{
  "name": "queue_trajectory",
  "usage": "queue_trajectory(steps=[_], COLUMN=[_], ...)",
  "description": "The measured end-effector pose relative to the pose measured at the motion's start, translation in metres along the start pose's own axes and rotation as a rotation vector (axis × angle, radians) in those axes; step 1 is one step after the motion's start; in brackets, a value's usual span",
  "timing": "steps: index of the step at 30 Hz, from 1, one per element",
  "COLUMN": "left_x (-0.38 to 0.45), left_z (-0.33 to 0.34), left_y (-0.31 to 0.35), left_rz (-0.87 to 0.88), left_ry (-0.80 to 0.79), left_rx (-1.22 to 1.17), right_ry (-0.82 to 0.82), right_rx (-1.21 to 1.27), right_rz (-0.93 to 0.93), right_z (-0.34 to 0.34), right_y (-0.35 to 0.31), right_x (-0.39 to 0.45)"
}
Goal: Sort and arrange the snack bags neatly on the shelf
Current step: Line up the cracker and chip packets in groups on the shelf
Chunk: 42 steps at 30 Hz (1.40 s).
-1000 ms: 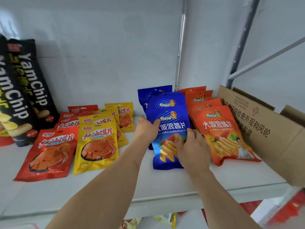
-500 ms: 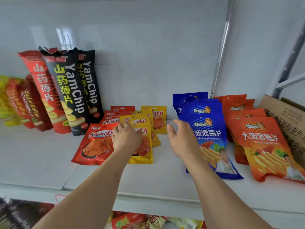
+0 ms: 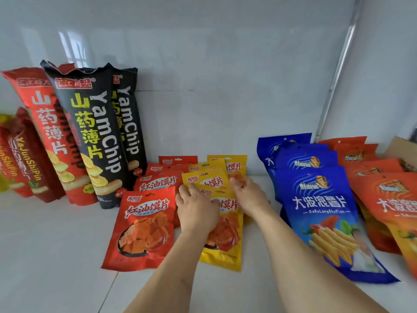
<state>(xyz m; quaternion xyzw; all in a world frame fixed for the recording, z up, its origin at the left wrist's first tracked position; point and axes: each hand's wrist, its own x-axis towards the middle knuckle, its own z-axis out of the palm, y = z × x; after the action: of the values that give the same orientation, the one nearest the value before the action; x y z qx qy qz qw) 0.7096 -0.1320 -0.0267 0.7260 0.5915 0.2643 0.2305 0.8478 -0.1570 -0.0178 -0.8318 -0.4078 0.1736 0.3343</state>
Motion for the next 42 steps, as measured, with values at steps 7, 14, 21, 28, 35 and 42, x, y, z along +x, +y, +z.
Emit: queue_trajectory(steps=[7,14,21,28,35,42], left_x=[0.013,0.033,0.052,0.057,0.067,0.056], left_z=[0.002,0.003,-0.004,-0.008,-0.002,-0.002], left_y=[0.003,0.007,0.012,0.018,0.010,0.001], left_rz=[-0.055,-0.086,-0.130,-0.155,-0.167,-0.140], left_ry=[-0.103,-0.176,-0.171,-0.210,-0.328,-0.373], left_rx=[-0.229,-0.277,-0.362,-0.663,-0.849,-0.685], right_ry=[0.072,0.121,0.126,0.053,0.009,0.071], right_rx=[0.104,0.137,0.252,0.186,0.273,0.434], right_rz=[-0.012,-0.036,-0.026,-0.095,-0.079,-0.034], right_z=[0.014,0.014,0.011,0.006,-0.001,-0.009], right_y=[0.005,0.012,0.015,0.016,0.011,0.008], right_x=[0.010,0.016,0.020,0.021,0.016,0.015])
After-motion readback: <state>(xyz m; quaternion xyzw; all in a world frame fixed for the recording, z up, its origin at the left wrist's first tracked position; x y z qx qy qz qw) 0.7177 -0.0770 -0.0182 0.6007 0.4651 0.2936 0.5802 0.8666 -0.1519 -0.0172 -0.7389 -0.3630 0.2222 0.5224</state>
